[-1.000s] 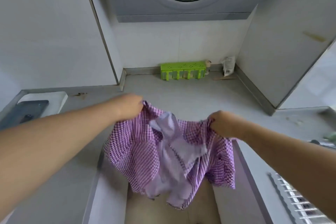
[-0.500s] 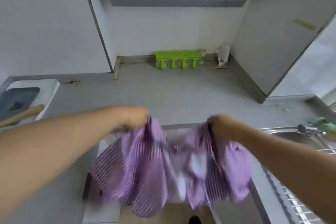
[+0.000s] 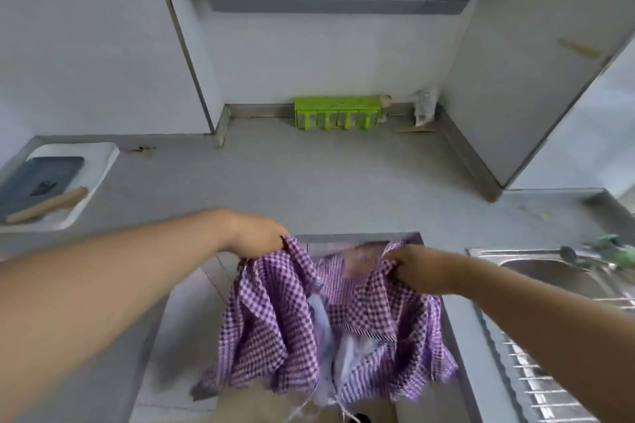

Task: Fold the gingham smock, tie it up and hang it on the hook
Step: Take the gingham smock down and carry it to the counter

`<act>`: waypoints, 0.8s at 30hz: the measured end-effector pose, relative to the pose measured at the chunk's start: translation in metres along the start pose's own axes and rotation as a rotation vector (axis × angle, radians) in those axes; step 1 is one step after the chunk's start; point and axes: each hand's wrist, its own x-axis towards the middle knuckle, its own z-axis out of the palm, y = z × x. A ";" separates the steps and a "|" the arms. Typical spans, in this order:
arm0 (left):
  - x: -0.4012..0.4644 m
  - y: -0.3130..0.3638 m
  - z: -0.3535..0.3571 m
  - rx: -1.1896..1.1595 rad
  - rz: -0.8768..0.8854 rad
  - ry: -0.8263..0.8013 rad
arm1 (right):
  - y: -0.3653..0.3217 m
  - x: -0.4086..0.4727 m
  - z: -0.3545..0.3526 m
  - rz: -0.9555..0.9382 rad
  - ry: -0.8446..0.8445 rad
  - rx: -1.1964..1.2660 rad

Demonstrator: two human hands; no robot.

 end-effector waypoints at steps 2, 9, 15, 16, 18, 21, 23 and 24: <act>0.001 -0.004 -0.019 -0.077 -0.023 0.122 | 0.012 0.002 -0.032 0.021 0.161 0.014; 0.000 0.003 -0.065 -0.189 -0.159 0.584 | 0.034 0.000 -0.096 0.047 0.496 0.129; 0.004 0.000 -0.087 -0.266 -0.275 0.745 | 0.046 0.005 -0.130 0.095 0.585 0.246; 0.005 0.000 -0.090 -0.274 -0.288 0.768 | 0.048 0.009 -0.135 0.103 0.592 0.249; 0.008 -0.003 -0.095 -0.295 -0.312 0.801 | 0.049 0.016 -0.145 0.120 0.603 0.247; 0.017 -0.016 -0.102 -0.310 -0.352 0.815 | 0.047 0.037 -0.159 0.153 0.583 0.186; 0.025 -0.031 -0.108 -0.309 -0.378 0.809 | 0.044 0.057 -0.168 0.174 0.572 0.135; 0.030 -0.037 -0.111 -0.310 -0.384 0.803 | 0.042 0.066 -0.171 0.177 0.572 0.113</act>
